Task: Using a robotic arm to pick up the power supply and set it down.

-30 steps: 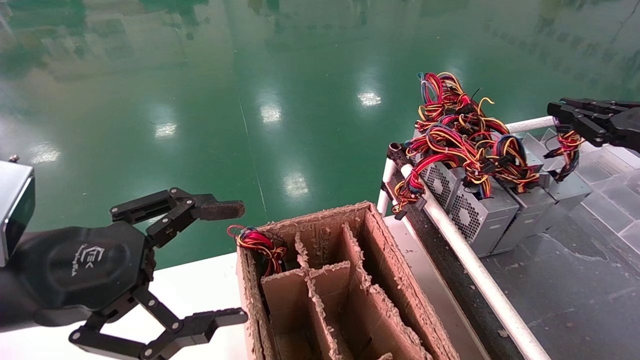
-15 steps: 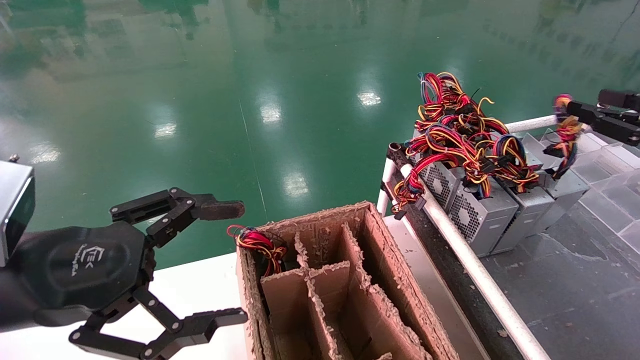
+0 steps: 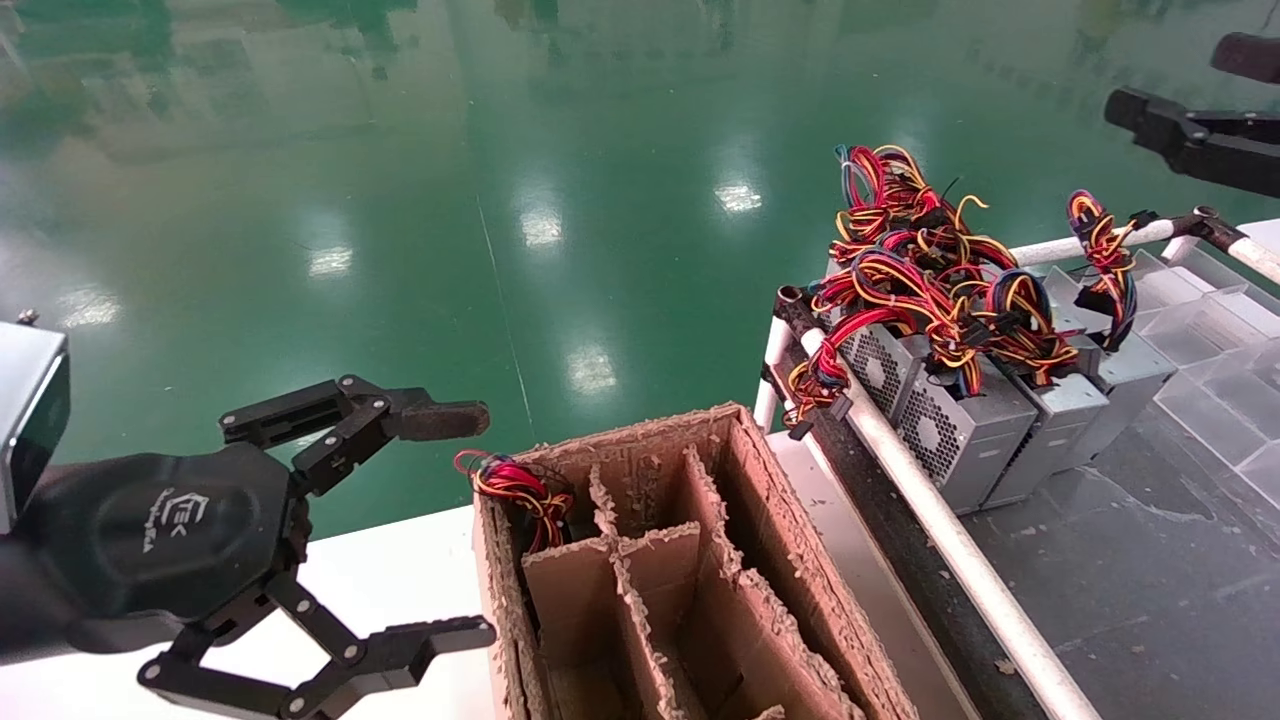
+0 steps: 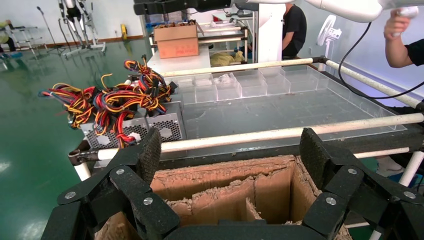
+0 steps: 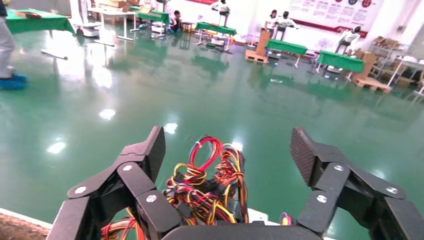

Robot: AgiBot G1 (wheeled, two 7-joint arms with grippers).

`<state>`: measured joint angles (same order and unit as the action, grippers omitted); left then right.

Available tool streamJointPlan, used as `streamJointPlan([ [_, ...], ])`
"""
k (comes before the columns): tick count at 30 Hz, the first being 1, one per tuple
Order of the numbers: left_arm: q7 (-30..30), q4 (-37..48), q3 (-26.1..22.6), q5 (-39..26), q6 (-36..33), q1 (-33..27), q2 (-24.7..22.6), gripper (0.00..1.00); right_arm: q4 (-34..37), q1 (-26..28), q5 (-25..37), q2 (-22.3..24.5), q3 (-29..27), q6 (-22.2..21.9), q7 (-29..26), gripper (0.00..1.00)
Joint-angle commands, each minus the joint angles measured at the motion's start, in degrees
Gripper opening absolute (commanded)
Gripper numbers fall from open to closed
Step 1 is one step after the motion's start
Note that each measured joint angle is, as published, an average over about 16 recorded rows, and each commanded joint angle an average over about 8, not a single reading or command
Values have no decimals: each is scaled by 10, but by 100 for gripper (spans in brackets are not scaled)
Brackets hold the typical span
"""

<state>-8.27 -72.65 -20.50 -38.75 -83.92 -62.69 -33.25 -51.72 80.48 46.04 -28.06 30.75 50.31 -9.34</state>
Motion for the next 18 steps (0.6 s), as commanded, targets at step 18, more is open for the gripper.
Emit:
streamJointPlan([
  [18,0,0,0,0,0,0,0,100,-73,-60,-27,-20,-52,107,9,100],
])
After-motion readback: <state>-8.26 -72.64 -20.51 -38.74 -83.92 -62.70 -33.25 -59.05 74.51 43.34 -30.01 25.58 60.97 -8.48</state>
